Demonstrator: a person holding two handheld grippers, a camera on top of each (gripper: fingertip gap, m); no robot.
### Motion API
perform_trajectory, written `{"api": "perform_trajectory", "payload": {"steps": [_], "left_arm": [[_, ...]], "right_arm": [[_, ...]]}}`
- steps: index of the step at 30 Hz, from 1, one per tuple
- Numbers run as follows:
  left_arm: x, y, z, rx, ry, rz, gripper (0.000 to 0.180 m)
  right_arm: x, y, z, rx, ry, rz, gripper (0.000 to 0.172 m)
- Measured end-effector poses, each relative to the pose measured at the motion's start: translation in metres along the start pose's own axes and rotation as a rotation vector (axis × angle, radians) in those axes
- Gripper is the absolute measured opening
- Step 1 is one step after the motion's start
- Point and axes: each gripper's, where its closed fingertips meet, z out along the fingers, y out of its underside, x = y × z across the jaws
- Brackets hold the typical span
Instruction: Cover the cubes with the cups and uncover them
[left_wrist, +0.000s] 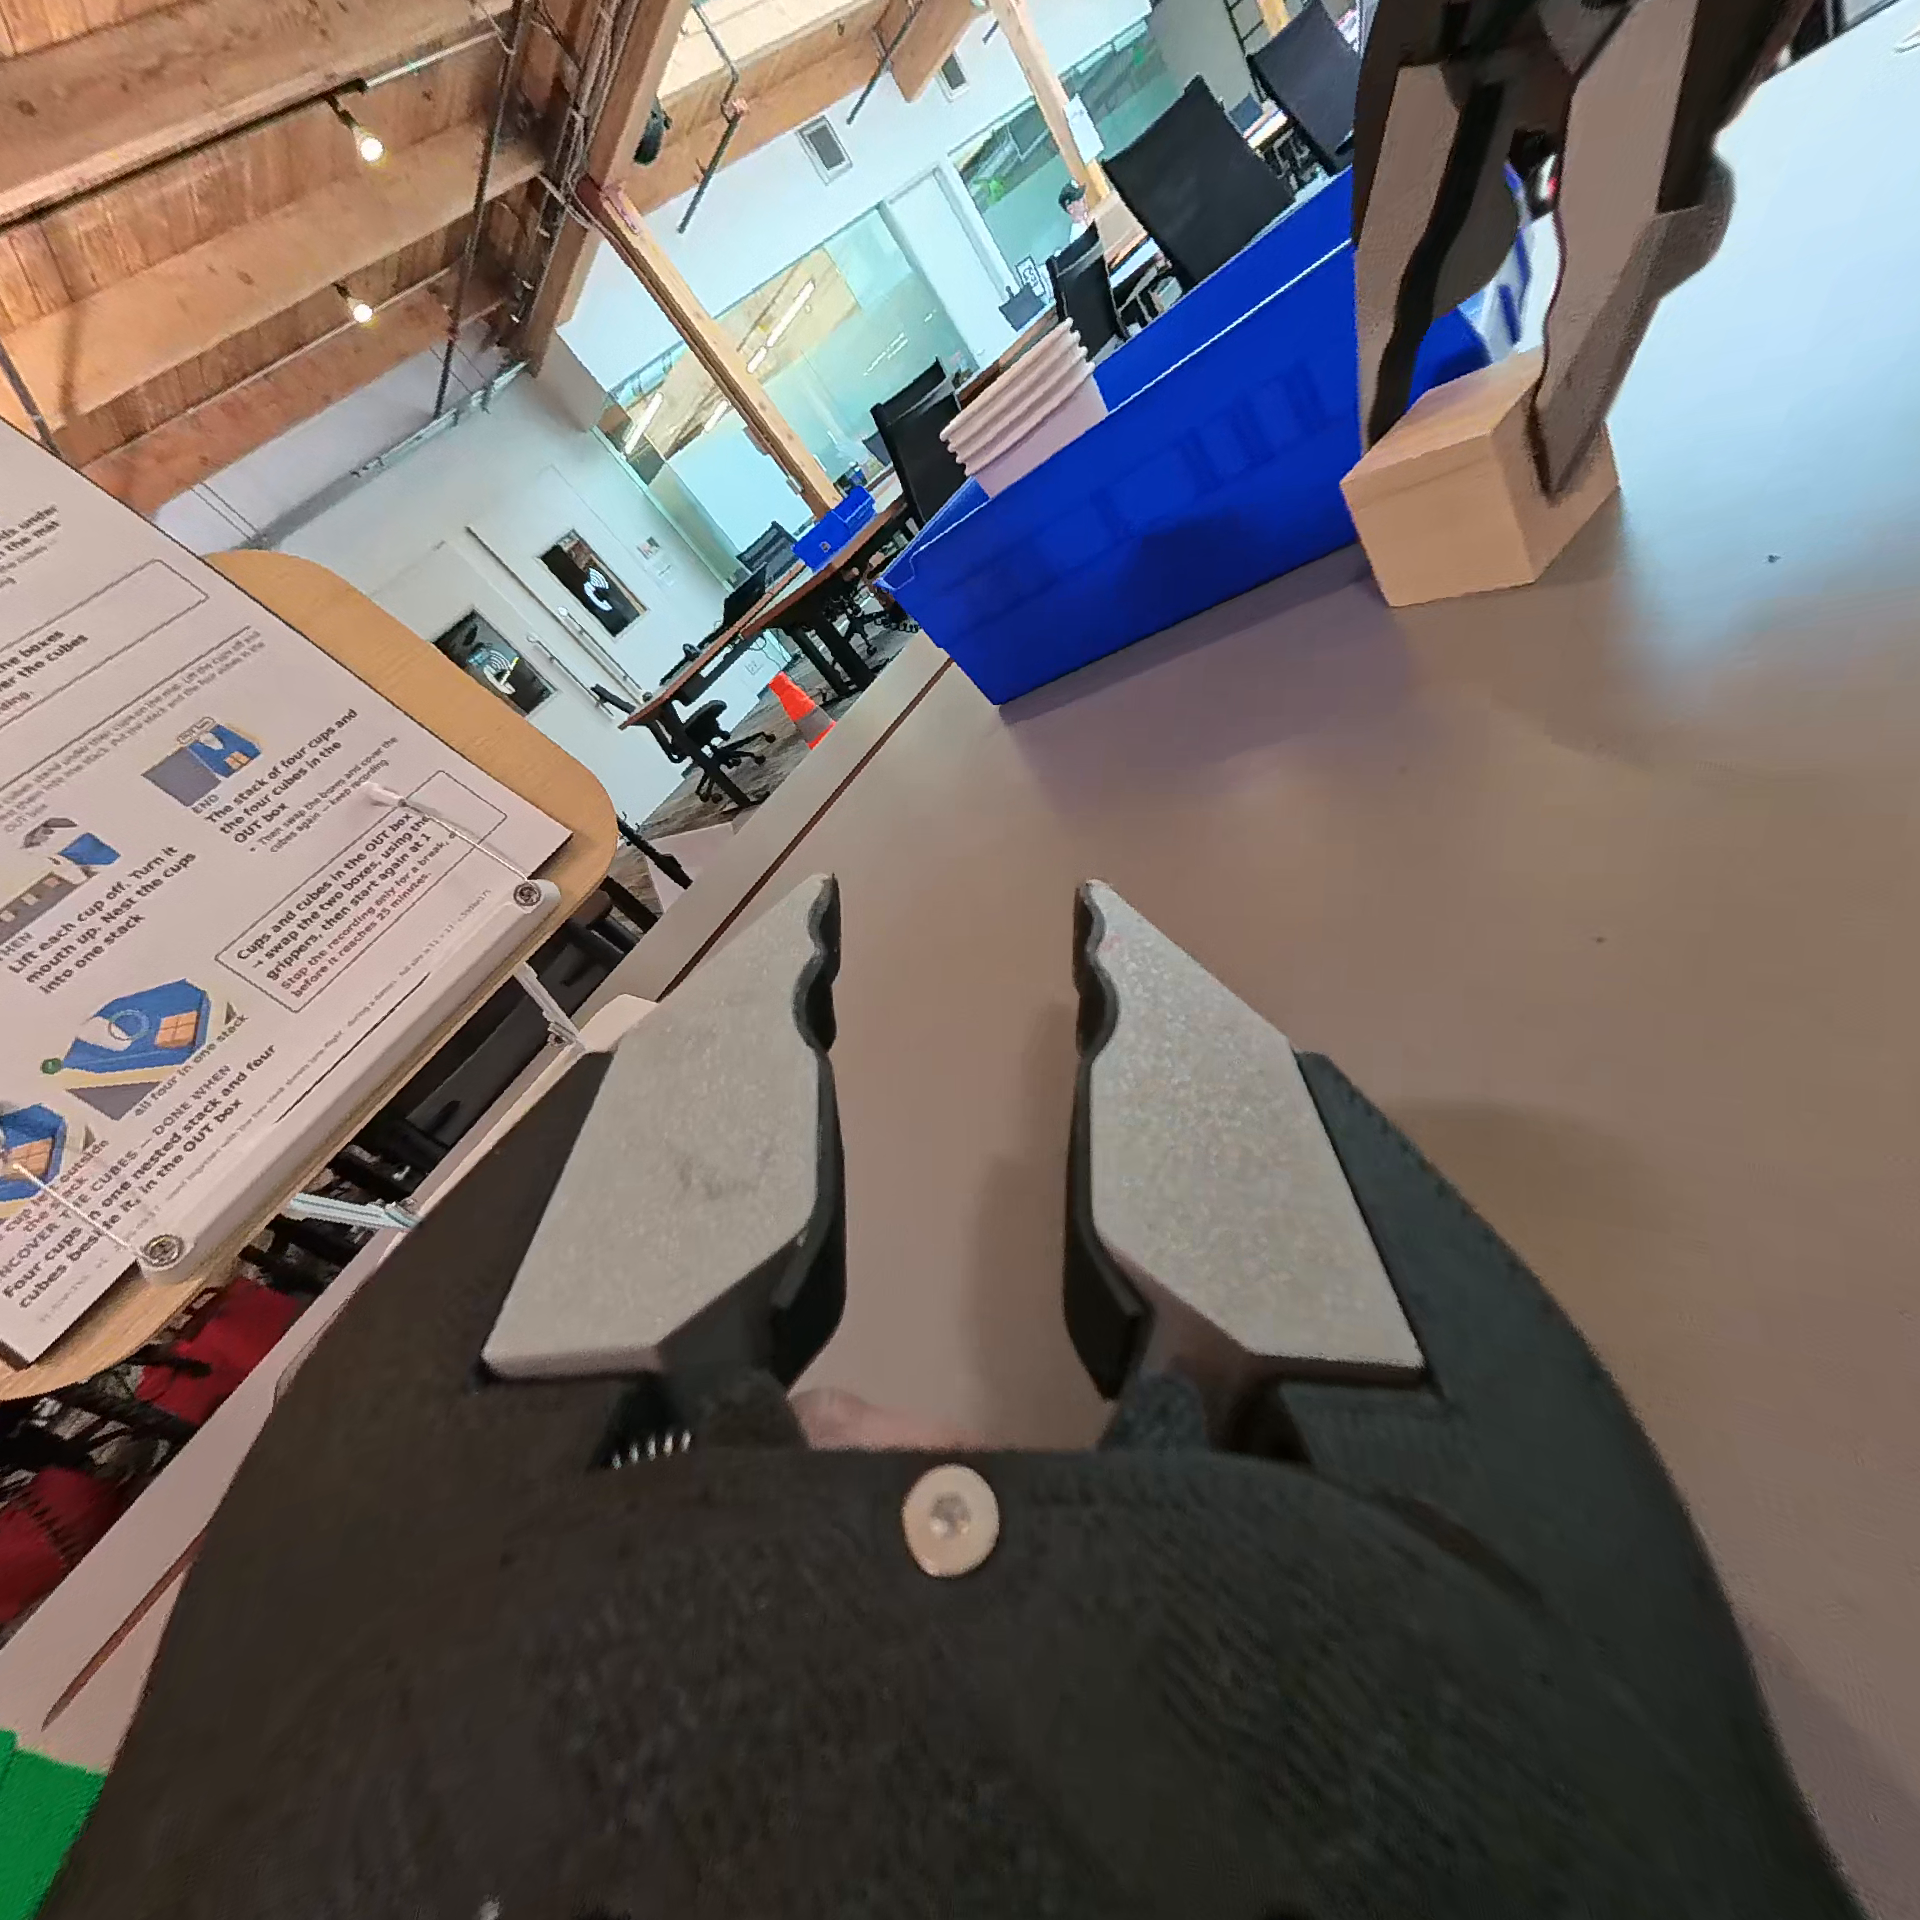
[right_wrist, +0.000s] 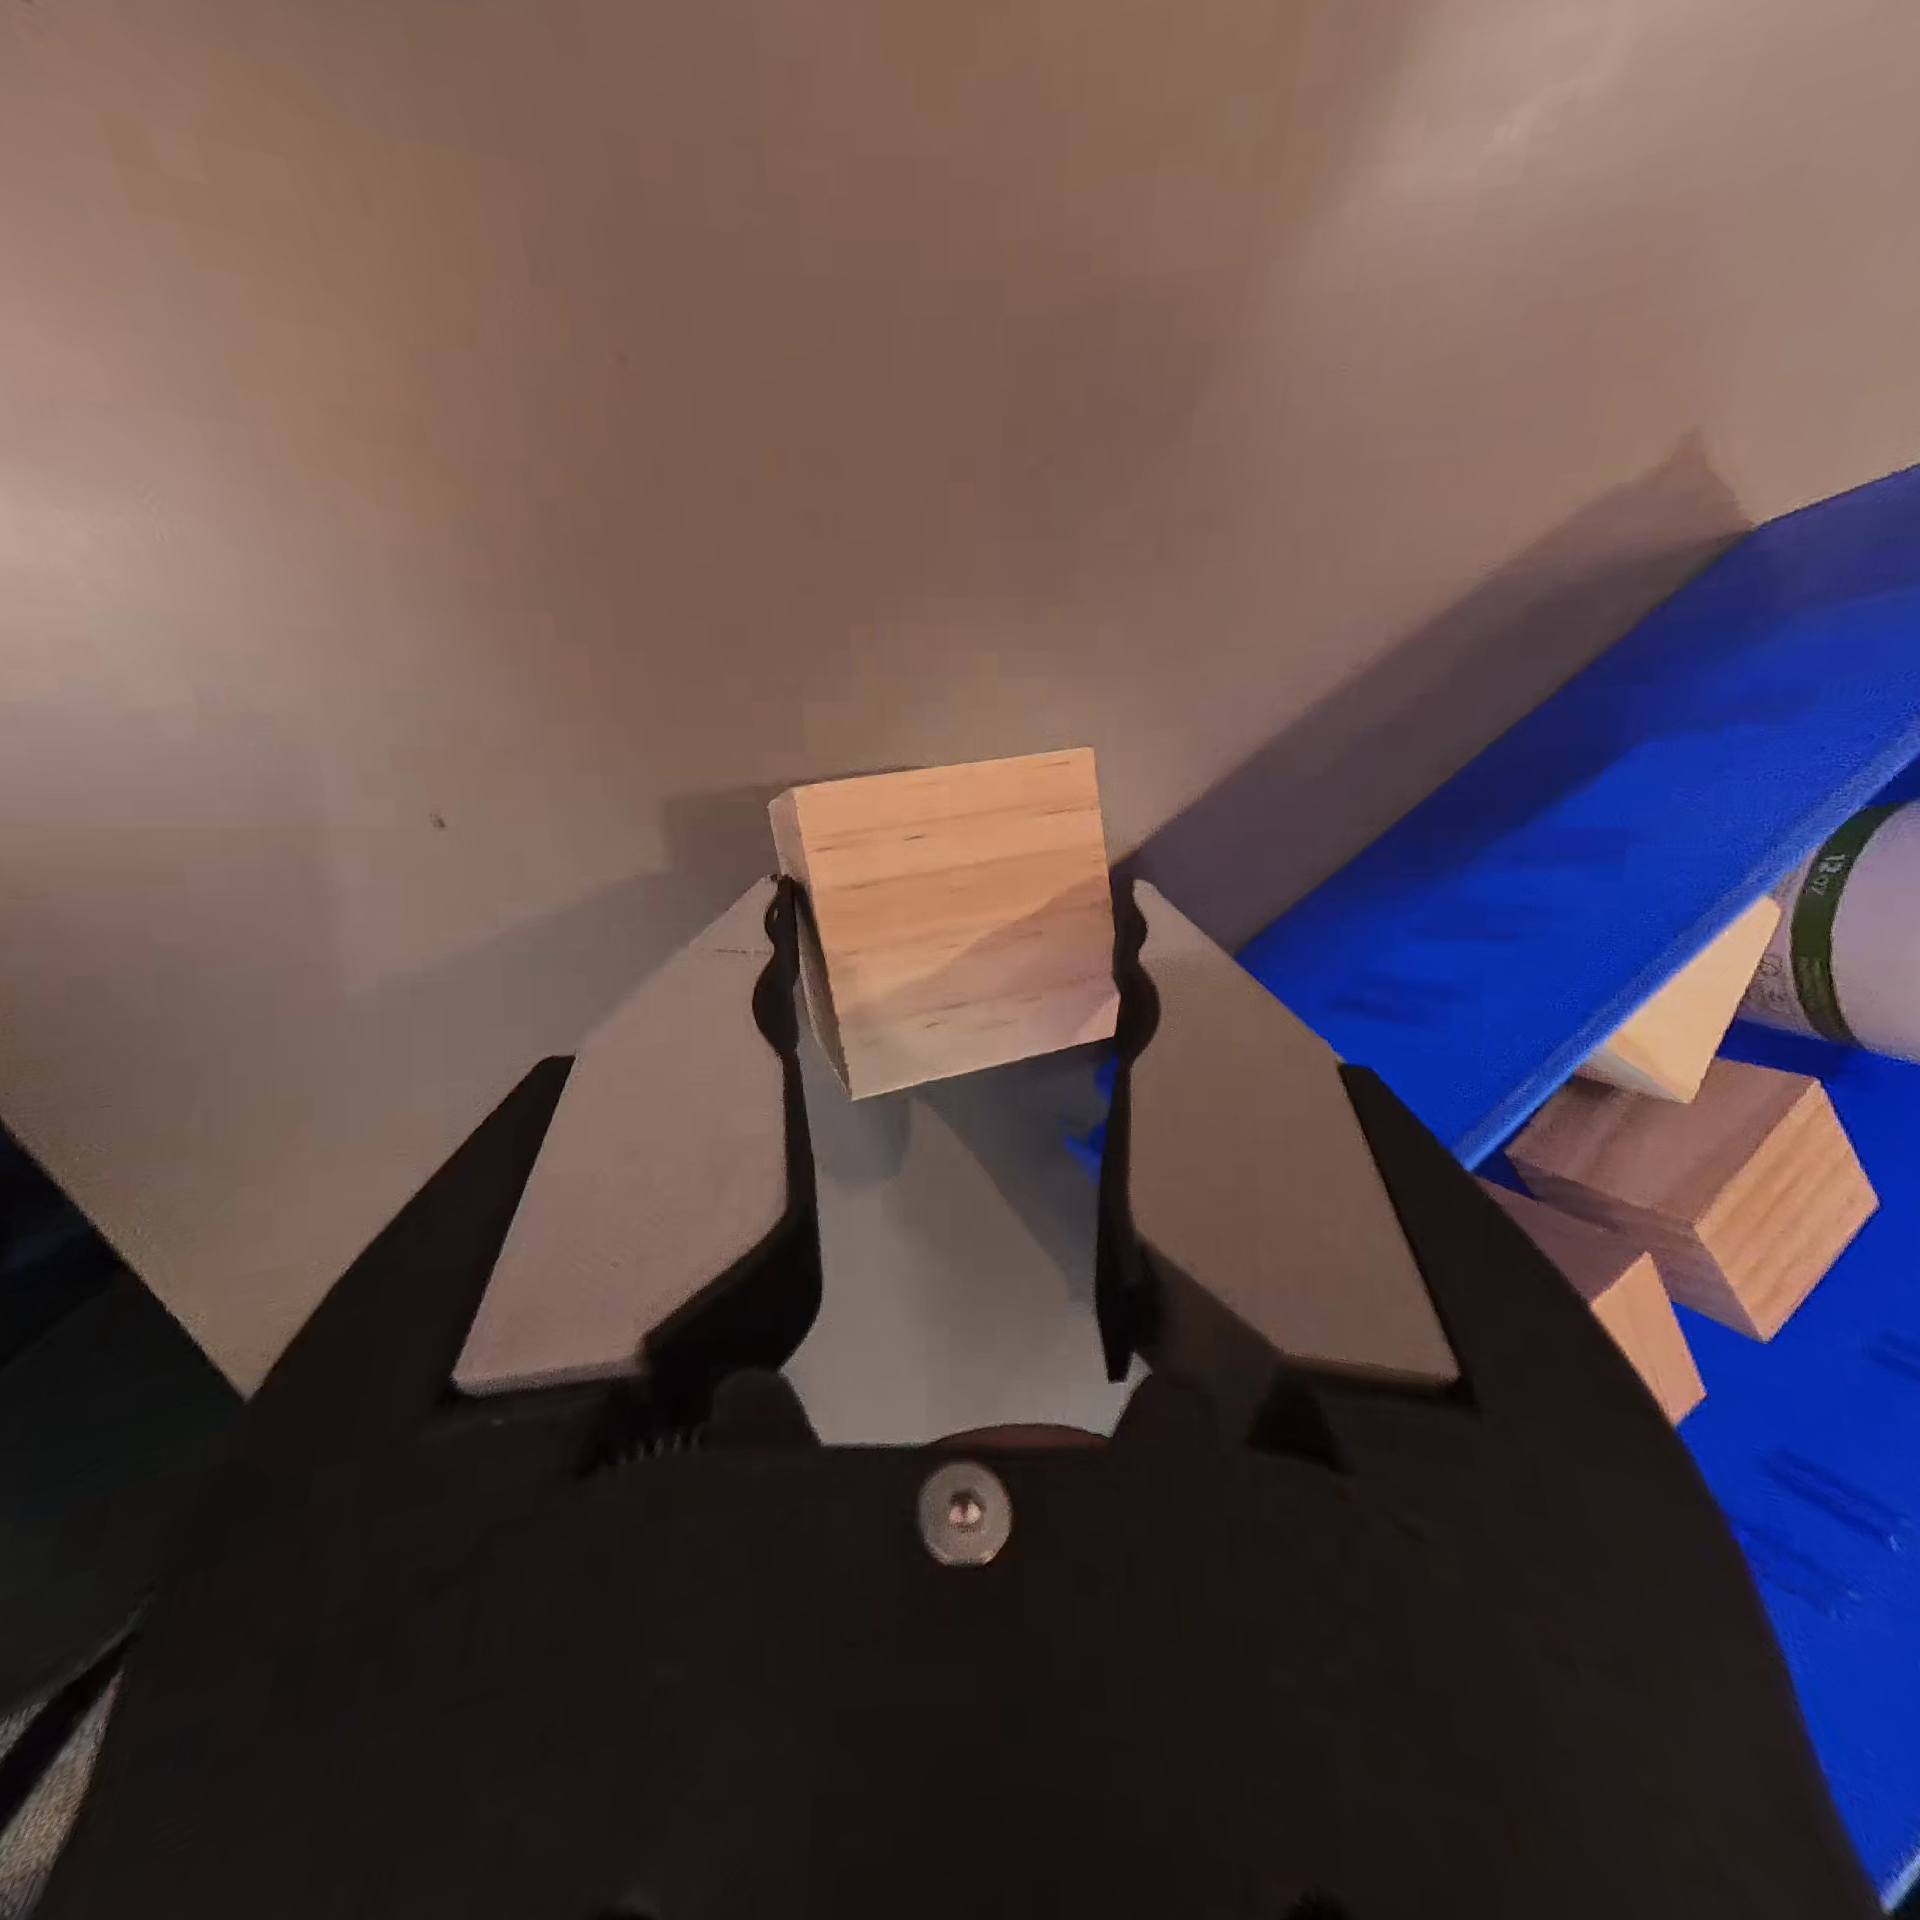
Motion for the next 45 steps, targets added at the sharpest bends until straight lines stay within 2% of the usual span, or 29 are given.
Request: {"api": "perform_trajectory", "payload": {"steps": [5,10,12,13,14,18,21,25,28,30,32,35,38,41,43,45], "left_arm": [[-0.003,0.001,-0.001,-0.003,-0.010,-0.006,0.043],[-0.003,0.001,-0.001,-0.004,-0.008,-0.009,0.042],[-0.002,0.001,-0.001,-0.004,-0.008,-0.005,0.043],[-0.002,0.001,-0.001,-0.005,-0.008,-0.005,0.043],[-0.003,0.001,-0.002,-0.005,-0.009,-0.006,0.043],[-0.006,0.003,-0.003,-0.008,-0.017,-0.011,0.043],[-0.007,0.004,-0.003,-0.008,-0.019,-0.018,0.042],[-0.007,0.005,-0.003,-0.013,-0.019,-0.012,0.042],[-0.007,0.005,-0.003,-0.018,-0.020,-0.002,0.042],[-0.006,0.006,-0.002,-0.024,-0.021,0.007,0.042],[-0.006,0.007,-0.002,-0.029,-0.023,0.013,0.042],[-0.007,0.008,-0.001,-0.031,-0.027,0.014,0.041],[-0.008,0.009,-0.001,-0.037,-0.035,0.018,0.041],[-0.010,0.009,-0.001,-0.038,-0.040,0.015,0.041],[-0.013,0.012,-0.001,-0.057,-0.050,0.004,0.041],[-0.031,0.027,0.000,-0.146,-0.139,-0.050,0.040]], "right_arm": [[-0.008,-0.004,-0.003,0.019,-0.092,0.040,0.055],[-0.018,0.000,-0.005,-0.071,-0.158,0.017,0.057],[-0.016,0.007,0.002,-0.152,-0.161,0.038,0.071],[-0.017,0.010,0.005,-0.183,-0.174,0.036,0.069],[-0.021,0.011,0.007,-0.197,-0.204,0.025,0.060],[-0.032,0.000,0.006,-0.165,-0.260,-0.002,0.059],[-0.019,-0.021,-0.008,-0.036,-0.189,0.021,0.059],[0.024,-0.054,-0.067,0.225,-0.064,0.181,0.058],[0.094,-0.035,-0.110,0.301,0.174,0.404,0.058],[0.128,0.001,-0.119,0.216,0.306,0.512,0.058],[0.135,0.031,-0.104,0.115,0.292,0.593,0.058],[0.122,0.054,-0.063,0.007,0.187,0.672,0.058],[0.122,0.068,-0.028,-0.100,0.185,0.692,0.059],[0.112,0.072,0.002,-0.181,0.107,0.714,0.060],[0.109,0.071,0.007,-0.188,0.086,0.719,0.058],[0.113,0.067,-0.007,-0.125,0.137,0.711,0.053]]}}
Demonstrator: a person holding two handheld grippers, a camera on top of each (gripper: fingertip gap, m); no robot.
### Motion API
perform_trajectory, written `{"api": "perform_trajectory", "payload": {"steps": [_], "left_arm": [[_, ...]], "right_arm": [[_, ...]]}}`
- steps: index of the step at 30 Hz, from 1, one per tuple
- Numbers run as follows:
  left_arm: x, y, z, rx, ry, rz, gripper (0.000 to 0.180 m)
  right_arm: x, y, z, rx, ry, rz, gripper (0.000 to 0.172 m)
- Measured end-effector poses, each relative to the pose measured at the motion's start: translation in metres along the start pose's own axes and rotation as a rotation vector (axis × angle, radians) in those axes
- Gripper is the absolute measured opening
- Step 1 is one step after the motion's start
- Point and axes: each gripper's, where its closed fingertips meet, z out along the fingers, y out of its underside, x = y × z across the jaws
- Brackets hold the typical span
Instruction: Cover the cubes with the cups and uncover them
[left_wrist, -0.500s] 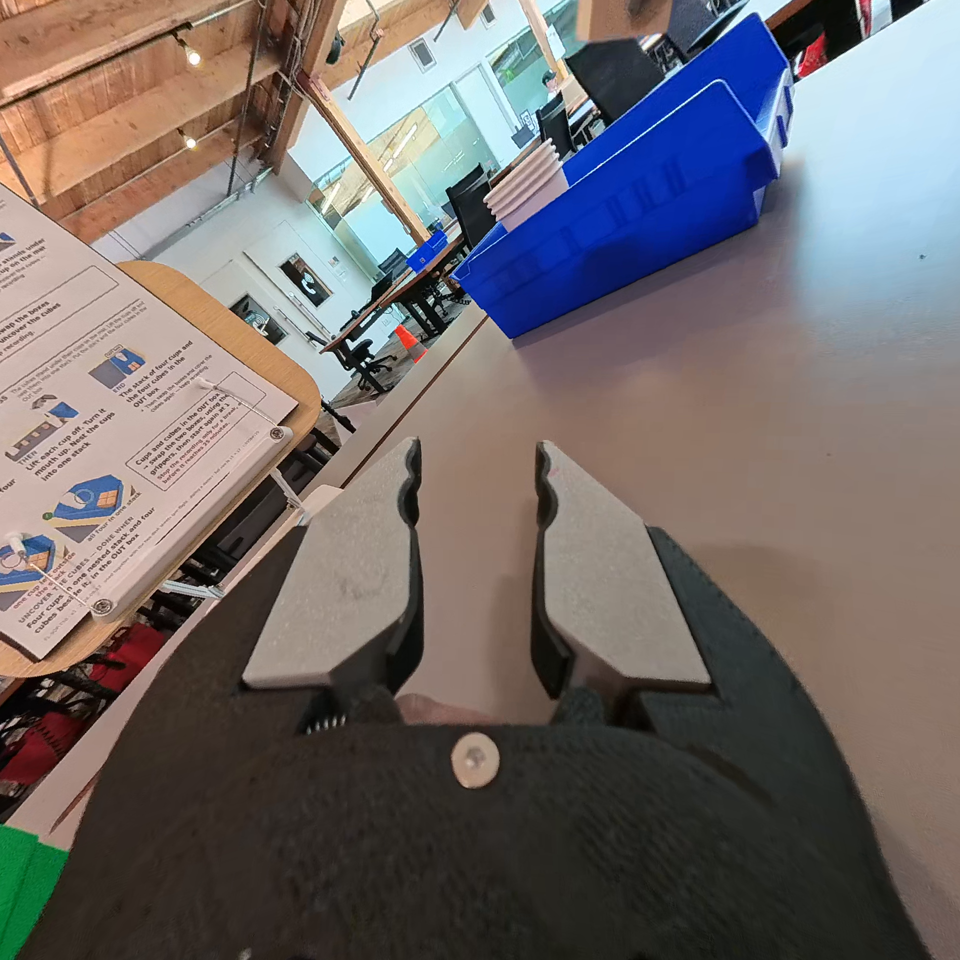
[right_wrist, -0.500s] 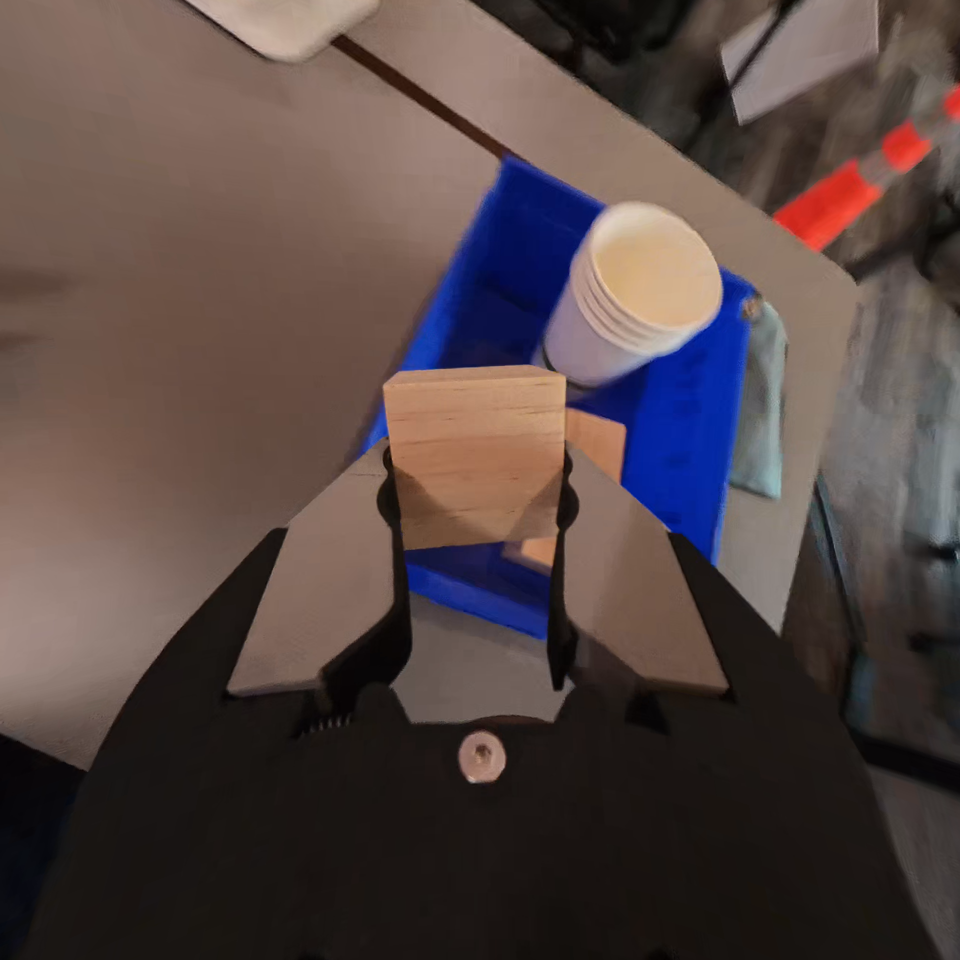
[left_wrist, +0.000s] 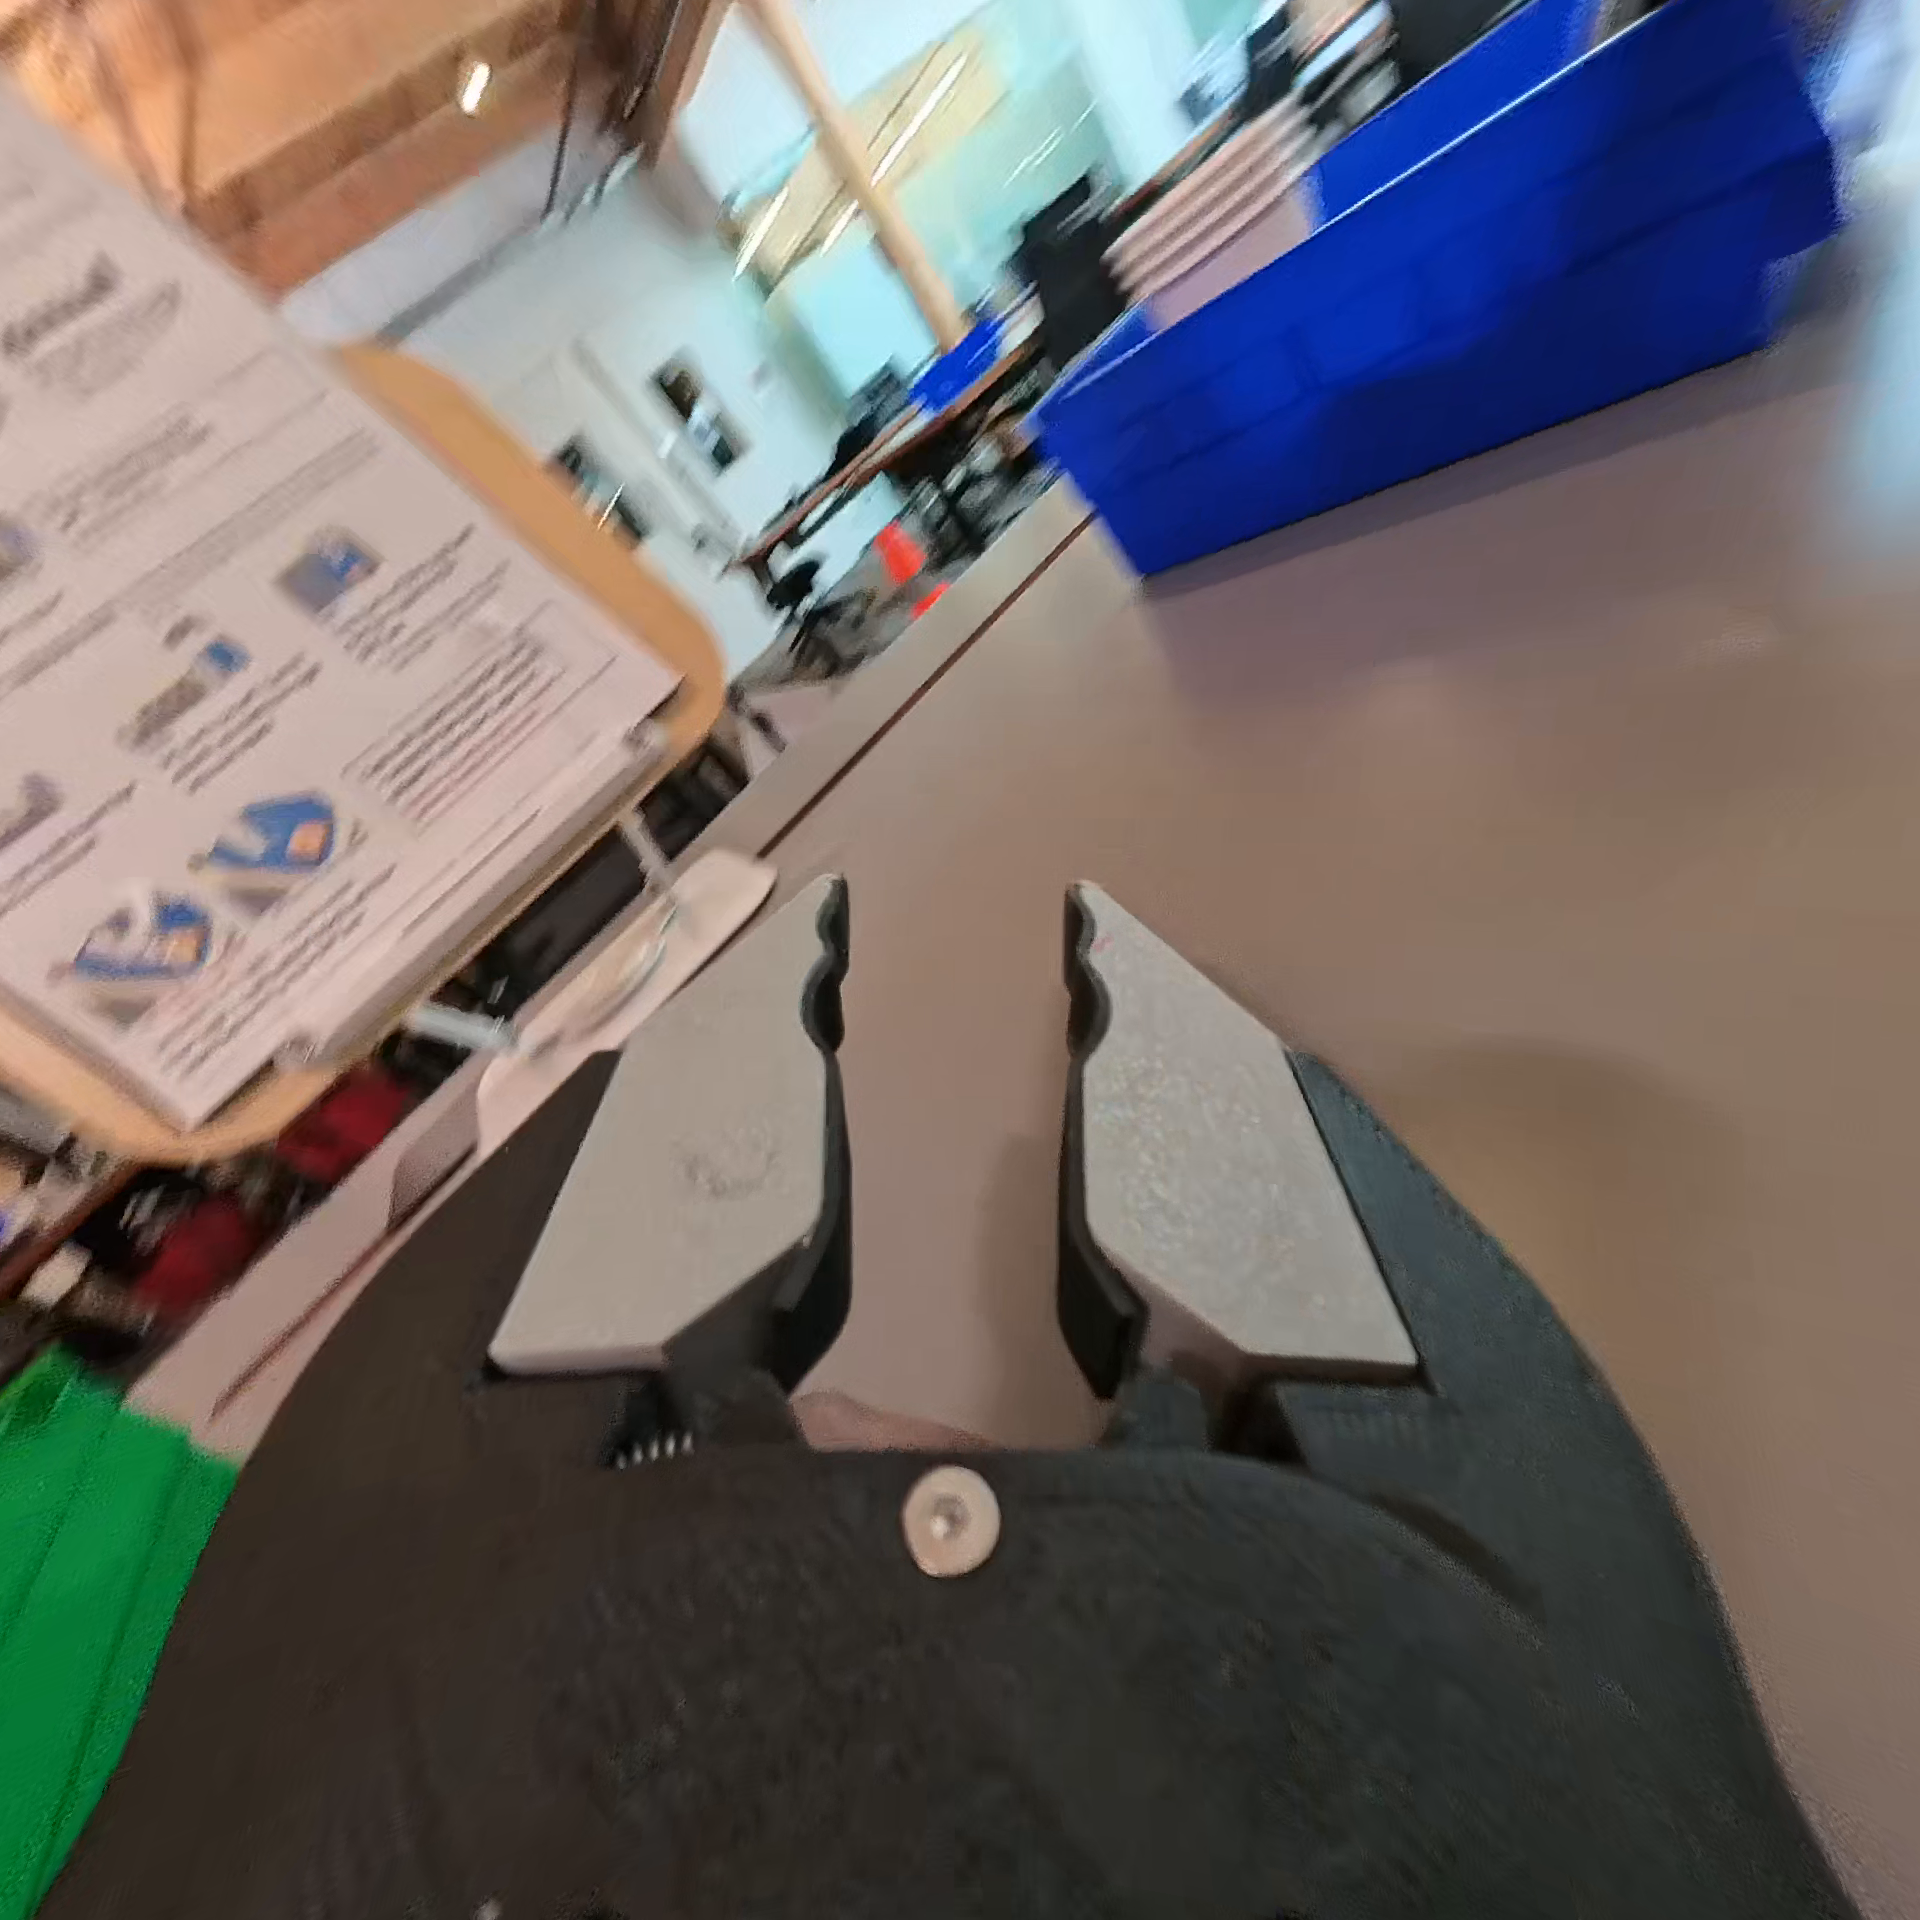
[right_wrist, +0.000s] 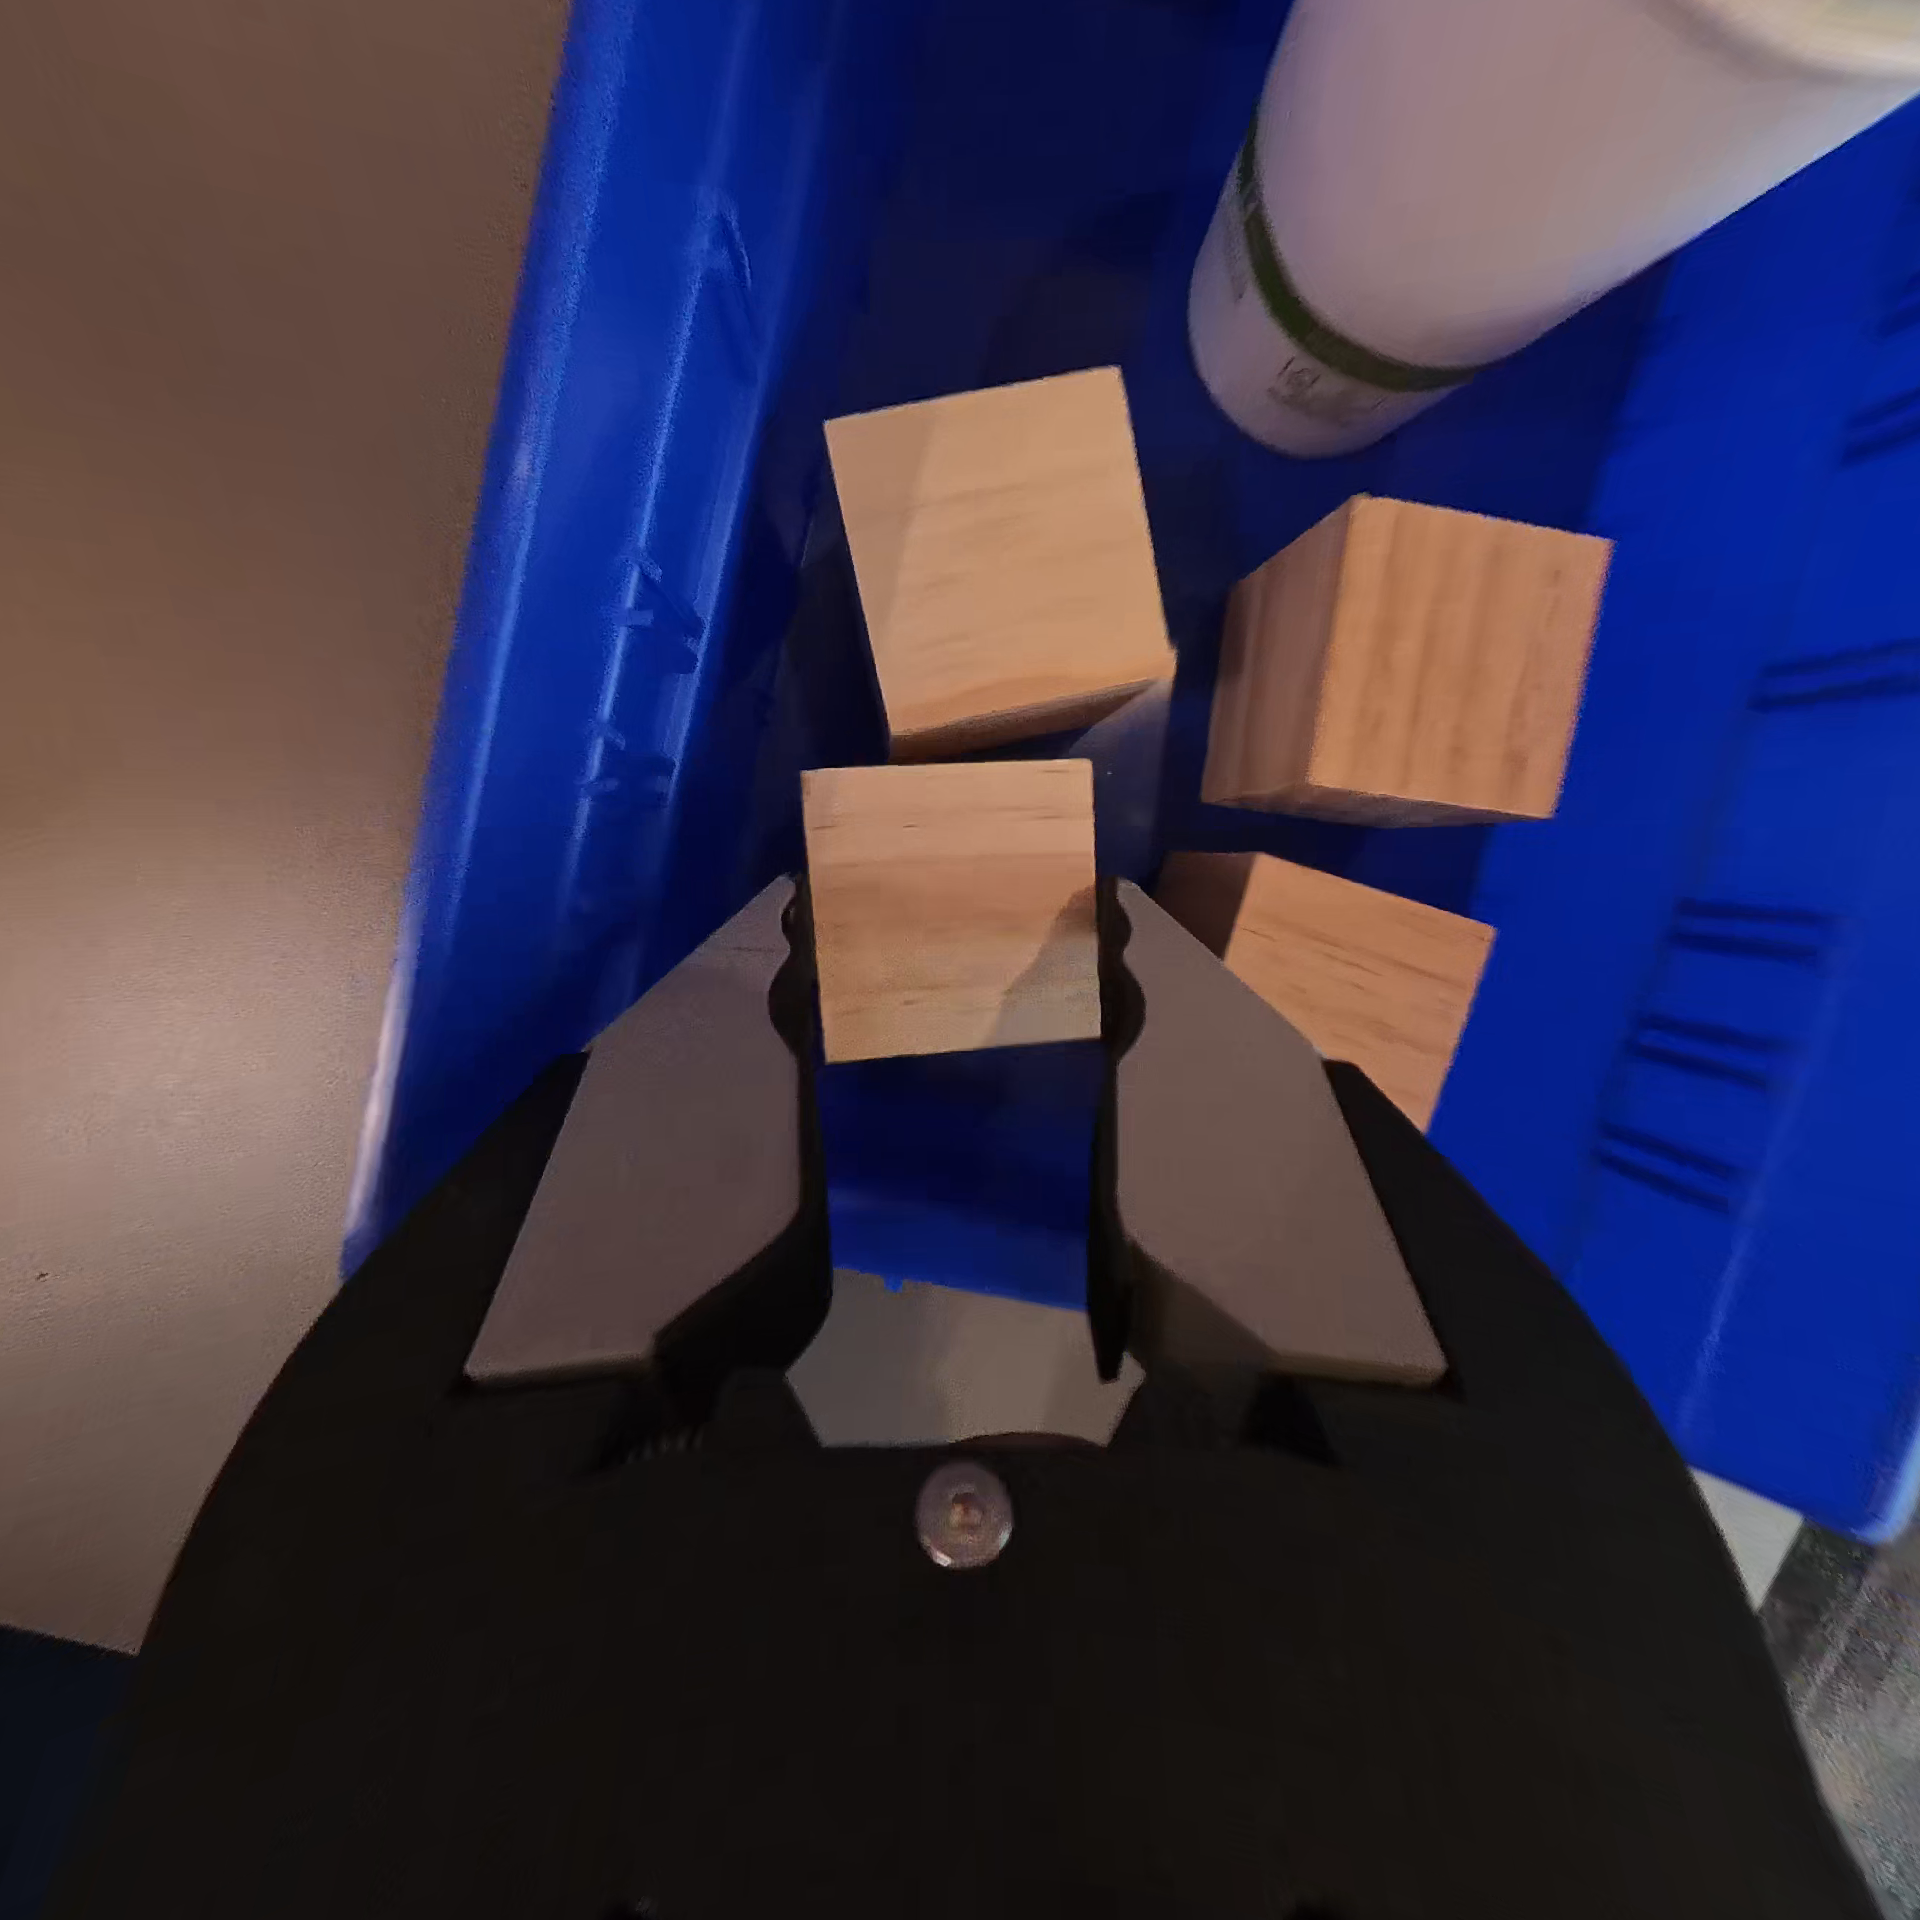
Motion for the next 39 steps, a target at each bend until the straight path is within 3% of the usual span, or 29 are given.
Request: {"api": "perform_trajectory", "payload": {"steps": [3,5,8,10,11,14,18,19,20,21,22,23,26,30,39], "left_arm": [[-0.028,0.025,-0.001,-0.167,-0.140,-0.112,0.056],[-0.038,0.035,-0.013,-0.234,-0.218,-0.177,0.060],[-0.055,0.031,-0.050,-0.172,-0.337,-0.363,0.061],[-0.073,0.030,-0.086,-0.091,-0.423,-0.475,0.055],[-0.086,0.039,-0.105,-0.117,-0.489,-0.474,0.056],[-0.126,0.059,-0.157,-0.187,-0.675,-0.488,0.079],[-0.168,0.099,-0.179,-0.332,-0.728,-0.562,0.090],[-0.172,0.116,-0.174,-0.388,-0.693,-0.592,0.086],[-0.171,0.135,-0.166,-0.459,-0.637,-0.610,0.066],[-0.174,0.151,-0.163,-0.519,-0.616,-0.595,0.023],[-0.176,0.152,-0.158,-0.520,-0.570,-0.528,0.003],[-0.183,0.157,-0.163,-0.560,-0.613,-0.523,0.004],[-0.188,0.141,-0.170,-0.480,-0.604,-0.502,0.003],[-0.190,0.104,-0.191,-0.384,-0.590,-0.514,0.002],[-0.187,0.041,-0.258,-0.204,-0.661,-0.483,0.002]], "right_arm": [[0.005,-0.010,-0.036,0.198,0.011,0.031,0.055],[-0.009,-0.016,-0.064,0.385,-0.080,0.050,0.061],[-0.056,-0.013,-0.096,0.615,-0.310,0.037,0.060],[-0.070,-0.002,-0.093,0.633,-0.293,0.012,0.067],[-0.072,0.001,-0.086,0.632,-0.243,-0.001,0.069],[-0.074,-0.001,-0.062,0.628,-0.147,-0.015,0.072],[-0.098,-0.013,-0.034,0.595,-0.249,-0.016,0.085],[-0.093,-0.019,-0.030,0.604,-0.204,0.001,0.070],[-0.084,-0.023,-0.028,0.611,-0.146,0.019,0.052],[-0.072,-0.021,-0.027,0.606,-0.086,0.036,0.032],[-0.059,-0.019,-0.025,0.603,-0.034,0.046,0.015],[-0.063,-0.023,-0.023,0.603,-0.017,0.052,0.014],[-0.078,-0.026,-0.026,0.597,0.054,0.017,0.010],[-0.147,-0.044,-0.026,0.613,0.043,-0.062,0.014],[-0.395,-0.116,-0.020,0.633,-0.195,-0.187,0.023]]}}
